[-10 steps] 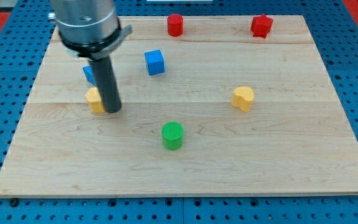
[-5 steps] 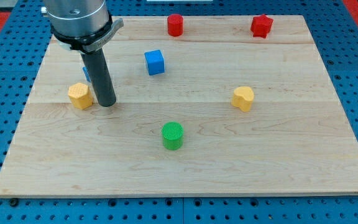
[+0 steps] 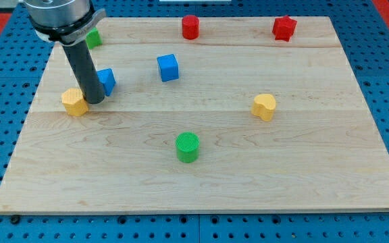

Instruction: Push the blue blocks towards the center of the board

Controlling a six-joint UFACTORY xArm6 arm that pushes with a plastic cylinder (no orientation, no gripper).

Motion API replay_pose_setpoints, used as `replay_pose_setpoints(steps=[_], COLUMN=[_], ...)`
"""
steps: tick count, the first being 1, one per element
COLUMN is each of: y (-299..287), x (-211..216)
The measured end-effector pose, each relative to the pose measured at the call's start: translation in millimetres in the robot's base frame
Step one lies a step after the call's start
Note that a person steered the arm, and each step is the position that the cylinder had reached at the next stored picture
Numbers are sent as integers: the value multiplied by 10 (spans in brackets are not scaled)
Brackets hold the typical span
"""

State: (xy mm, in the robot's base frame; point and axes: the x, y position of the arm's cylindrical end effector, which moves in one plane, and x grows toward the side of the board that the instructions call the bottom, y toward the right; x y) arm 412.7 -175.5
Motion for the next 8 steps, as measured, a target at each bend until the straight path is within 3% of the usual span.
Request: replay_pose_setpoints(steps=[2, 4, 6, 7, 8], y=[253, -40, -37, 737, 1159], x=[-286, -354, -821, -808, -809])
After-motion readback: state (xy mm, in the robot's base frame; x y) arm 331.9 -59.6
